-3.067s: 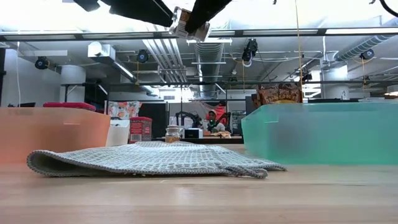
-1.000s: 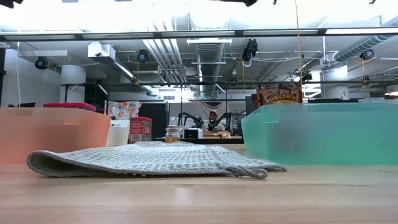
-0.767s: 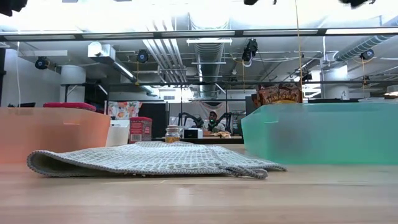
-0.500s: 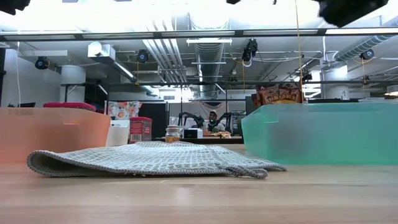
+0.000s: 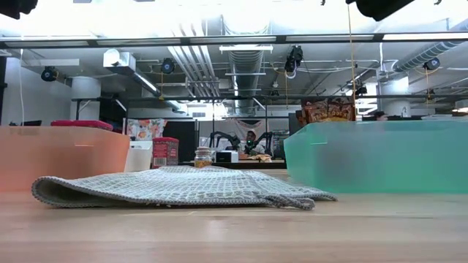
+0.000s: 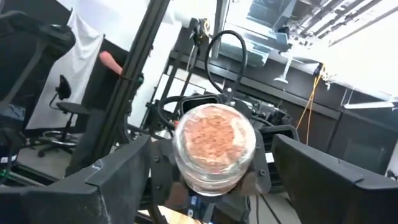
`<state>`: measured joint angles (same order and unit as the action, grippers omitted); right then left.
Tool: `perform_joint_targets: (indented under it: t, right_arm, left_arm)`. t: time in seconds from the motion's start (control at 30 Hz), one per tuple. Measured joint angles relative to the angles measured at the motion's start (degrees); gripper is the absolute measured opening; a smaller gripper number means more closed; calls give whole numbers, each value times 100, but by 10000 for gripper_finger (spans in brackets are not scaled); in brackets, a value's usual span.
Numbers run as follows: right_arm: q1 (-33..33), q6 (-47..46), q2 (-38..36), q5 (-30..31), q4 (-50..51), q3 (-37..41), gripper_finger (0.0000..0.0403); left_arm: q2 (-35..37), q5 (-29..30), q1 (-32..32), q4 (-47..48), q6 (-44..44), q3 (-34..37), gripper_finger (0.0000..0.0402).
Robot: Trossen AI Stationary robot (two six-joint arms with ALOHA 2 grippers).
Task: Sort spices by type
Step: Put the bottom brown seasoning bottle into the white bin
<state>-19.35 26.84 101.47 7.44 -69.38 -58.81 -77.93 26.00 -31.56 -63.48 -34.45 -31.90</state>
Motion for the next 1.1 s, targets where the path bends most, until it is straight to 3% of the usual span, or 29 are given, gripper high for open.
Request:
perform_joint_targets:
  t: [0.3, 0.53, 0.73, 0.93, 1.1]
  right_arm:
    - [91, 52, 0, -3, 292, -193, 267]
    - [168, 81, 0, -59, 689, -357, 178]
    - [174, 153, -61, 35, 905, -360, 177]
    - [76, 235, -690, 1525, 2737, -359, 177]
    - [-26, -634, -1196, 2743, 5403, -768, 177]
  left_arm:
    - [0, 4, 18, 7, 47, 15, 168]
    - [2, 61, 18, -11, 45, 15, 168]
    - [2, 407, 11, 64, 59, 20, 198]
    - [0, 1664, 9, 527, 327, 17, 219]
    - [0, 2255, -13, 948, 535, 15, 221]
